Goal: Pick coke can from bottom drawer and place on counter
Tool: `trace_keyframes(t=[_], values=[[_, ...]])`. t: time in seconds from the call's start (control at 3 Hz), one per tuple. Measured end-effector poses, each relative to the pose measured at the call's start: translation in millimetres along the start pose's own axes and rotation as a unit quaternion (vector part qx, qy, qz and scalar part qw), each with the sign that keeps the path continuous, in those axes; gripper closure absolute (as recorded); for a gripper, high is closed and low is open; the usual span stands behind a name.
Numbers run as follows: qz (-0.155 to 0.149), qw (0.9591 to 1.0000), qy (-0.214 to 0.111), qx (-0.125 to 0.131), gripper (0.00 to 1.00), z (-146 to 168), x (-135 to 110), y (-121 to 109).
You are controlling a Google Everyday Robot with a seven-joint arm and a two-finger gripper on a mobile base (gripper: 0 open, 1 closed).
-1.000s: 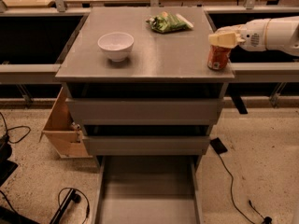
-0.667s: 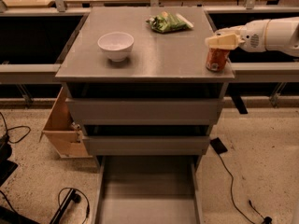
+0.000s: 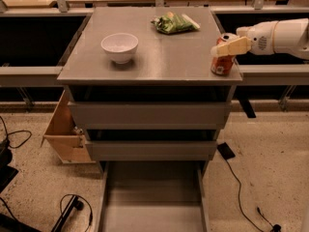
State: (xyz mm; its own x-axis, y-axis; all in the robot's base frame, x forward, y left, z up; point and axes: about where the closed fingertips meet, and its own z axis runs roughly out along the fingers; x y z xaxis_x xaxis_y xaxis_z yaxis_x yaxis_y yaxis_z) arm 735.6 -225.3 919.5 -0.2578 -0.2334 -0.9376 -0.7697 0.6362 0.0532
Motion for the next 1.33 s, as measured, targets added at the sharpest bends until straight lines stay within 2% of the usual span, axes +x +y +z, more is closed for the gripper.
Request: trace_keyframes(t=[0.33, 0.67, 1.0, 1.33], values=[[-0.042, 0.9989, 0.014, 0.015, 0.0, -42, -39, 9], [-0.11, 0.9901, 0.077, 0.041, 0.0, -83, -57, 26], [-0.161, 0.9721, 0.129, 0.111, 0.0, -137, -81, 42], [-0.196, 0.9504, 0.141, 0.196, 0.0, -193, -104, 73]])
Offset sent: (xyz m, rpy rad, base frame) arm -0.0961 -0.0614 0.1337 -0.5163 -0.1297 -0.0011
